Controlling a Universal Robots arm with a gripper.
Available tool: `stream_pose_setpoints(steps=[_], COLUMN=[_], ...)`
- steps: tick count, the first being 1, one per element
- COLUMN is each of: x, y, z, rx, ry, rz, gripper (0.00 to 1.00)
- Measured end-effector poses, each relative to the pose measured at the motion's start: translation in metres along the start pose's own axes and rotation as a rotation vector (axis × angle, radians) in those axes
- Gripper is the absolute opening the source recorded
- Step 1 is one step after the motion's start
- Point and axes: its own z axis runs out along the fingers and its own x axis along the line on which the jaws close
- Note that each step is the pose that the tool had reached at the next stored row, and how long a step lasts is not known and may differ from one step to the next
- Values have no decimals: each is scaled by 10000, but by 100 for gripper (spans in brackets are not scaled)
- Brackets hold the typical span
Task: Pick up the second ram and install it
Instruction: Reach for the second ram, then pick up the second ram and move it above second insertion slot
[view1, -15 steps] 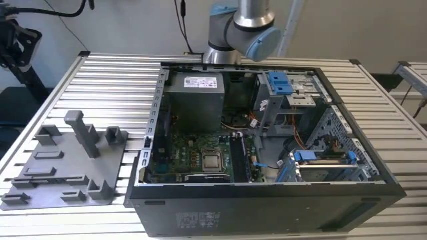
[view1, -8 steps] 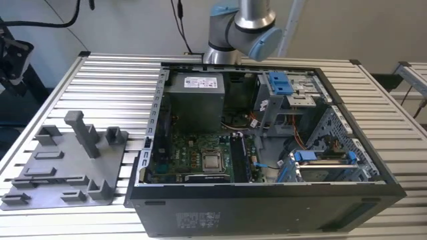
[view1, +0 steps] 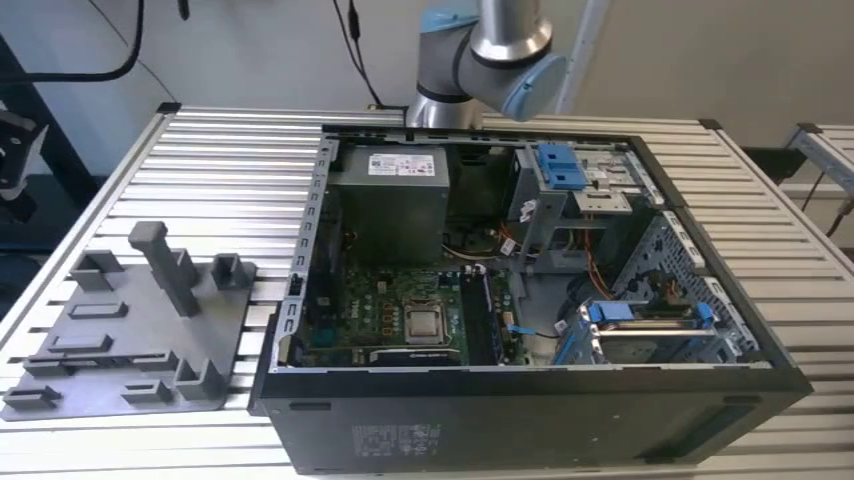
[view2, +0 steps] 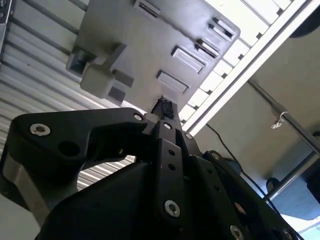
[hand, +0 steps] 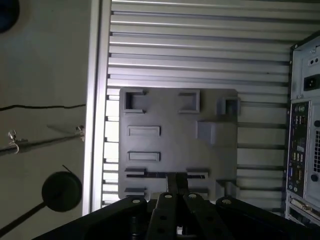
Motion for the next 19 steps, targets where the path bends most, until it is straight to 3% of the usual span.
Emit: stream_pose_setpoints(steps=[6,10,19], x=[5,5,6], y=[-189,-191,-191], z=[9,12,12], rx=[0,0,-3], ry=[4,12,104], rz=[1,3,8], gripper=[11,11,11])
